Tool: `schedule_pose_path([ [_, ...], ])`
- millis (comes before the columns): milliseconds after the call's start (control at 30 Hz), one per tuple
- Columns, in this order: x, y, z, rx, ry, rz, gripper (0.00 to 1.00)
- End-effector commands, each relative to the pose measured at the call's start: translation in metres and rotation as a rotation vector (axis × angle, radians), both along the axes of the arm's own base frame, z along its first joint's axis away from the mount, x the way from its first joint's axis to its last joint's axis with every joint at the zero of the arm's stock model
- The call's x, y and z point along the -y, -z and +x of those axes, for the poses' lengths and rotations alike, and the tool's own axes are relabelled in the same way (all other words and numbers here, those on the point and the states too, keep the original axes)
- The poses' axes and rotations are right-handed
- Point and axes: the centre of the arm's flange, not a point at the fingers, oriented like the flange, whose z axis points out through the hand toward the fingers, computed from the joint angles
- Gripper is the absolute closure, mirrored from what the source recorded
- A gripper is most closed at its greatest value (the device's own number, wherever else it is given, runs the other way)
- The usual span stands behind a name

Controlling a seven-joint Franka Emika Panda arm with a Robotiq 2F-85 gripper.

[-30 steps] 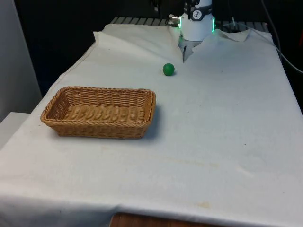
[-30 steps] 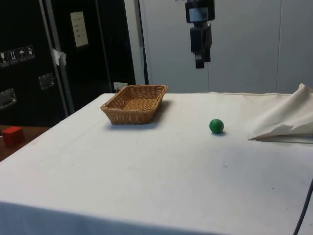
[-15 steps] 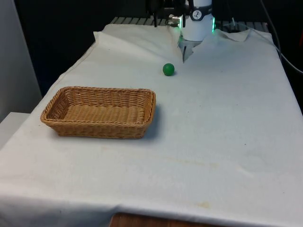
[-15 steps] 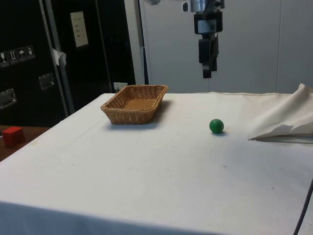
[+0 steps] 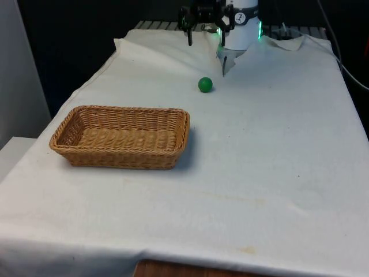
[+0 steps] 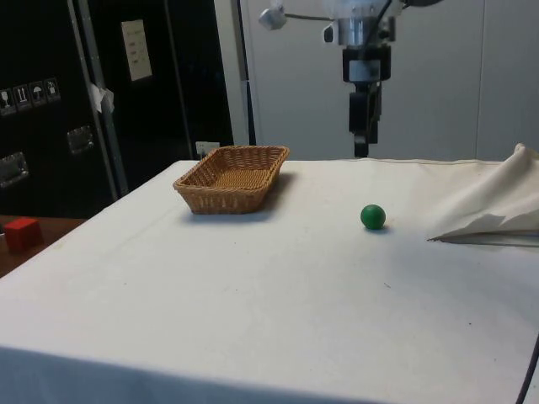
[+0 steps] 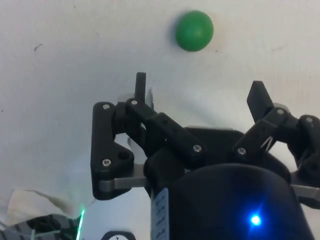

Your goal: Pick up the ball and place it into the basket.

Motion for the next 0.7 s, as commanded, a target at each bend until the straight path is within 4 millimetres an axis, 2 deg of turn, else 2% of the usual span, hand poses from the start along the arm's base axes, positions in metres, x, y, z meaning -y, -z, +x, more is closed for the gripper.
schedule_pose_path([
  [0, 0.0, 0.003, 0.0, 0.009, 0.002, 0.003, 0.0],
  [200, -0.001, 0.022, -0.003, 0.013, 0.004, -0.008, 0.0],
  [667, -0.003, 0.051, -0.009, 0.023, 0.01, -0.029, 0.0],
])
